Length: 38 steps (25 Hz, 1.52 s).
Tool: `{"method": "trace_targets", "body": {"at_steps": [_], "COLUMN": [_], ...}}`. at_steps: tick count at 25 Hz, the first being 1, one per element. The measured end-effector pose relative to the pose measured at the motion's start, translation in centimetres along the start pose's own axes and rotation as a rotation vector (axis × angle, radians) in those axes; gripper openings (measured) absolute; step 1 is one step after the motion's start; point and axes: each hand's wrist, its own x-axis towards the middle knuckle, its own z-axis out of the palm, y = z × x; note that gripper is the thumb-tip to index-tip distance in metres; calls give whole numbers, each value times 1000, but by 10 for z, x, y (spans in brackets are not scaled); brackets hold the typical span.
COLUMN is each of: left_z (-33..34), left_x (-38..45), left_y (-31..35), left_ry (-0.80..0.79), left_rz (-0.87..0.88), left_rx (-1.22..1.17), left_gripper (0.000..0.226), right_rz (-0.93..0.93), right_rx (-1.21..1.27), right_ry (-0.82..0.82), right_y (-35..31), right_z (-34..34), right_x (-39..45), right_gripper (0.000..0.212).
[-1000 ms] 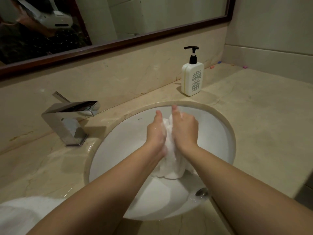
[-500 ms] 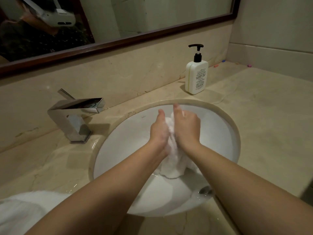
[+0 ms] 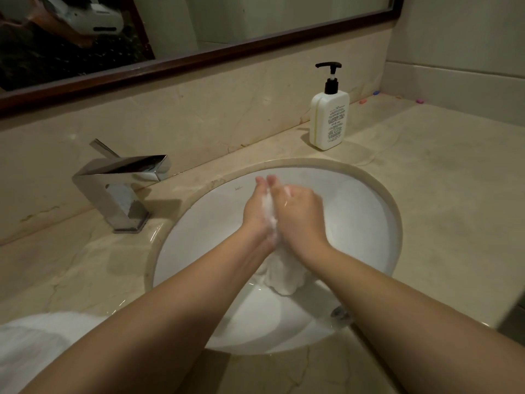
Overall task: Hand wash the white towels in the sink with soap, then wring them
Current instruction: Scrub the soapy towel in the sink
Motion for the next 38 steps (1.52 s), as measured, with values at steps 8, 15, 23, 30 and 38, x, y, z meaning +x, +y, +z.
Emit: {"method": "trace_targets", "body": {"at_steps": [8,15,23,30,38], "left_z": [2,3,3,4,-35], "left_x": [-9,-11,-15,-9,13], "left_y": [2,0,-1,4,47], "left_ry": [-31,-16,-25,45,17], "left_rz": [-26,-28,-30,-33,117], "left_rx": [70,61,76,222,210], "left_gripper": [71,68,70,92,13], "right_rz": [26,13,34,78,326], "right_rx": [27,15,-31,-3,342], "right_ry": [66,77,84,94,-56], "right_y": [0,-1,4,15,18], "right_z": [-5,-7,-5,-14,-27], "right_x": [1,0,7,21,30], "right_gripper": [63,60,60,60,19]}}
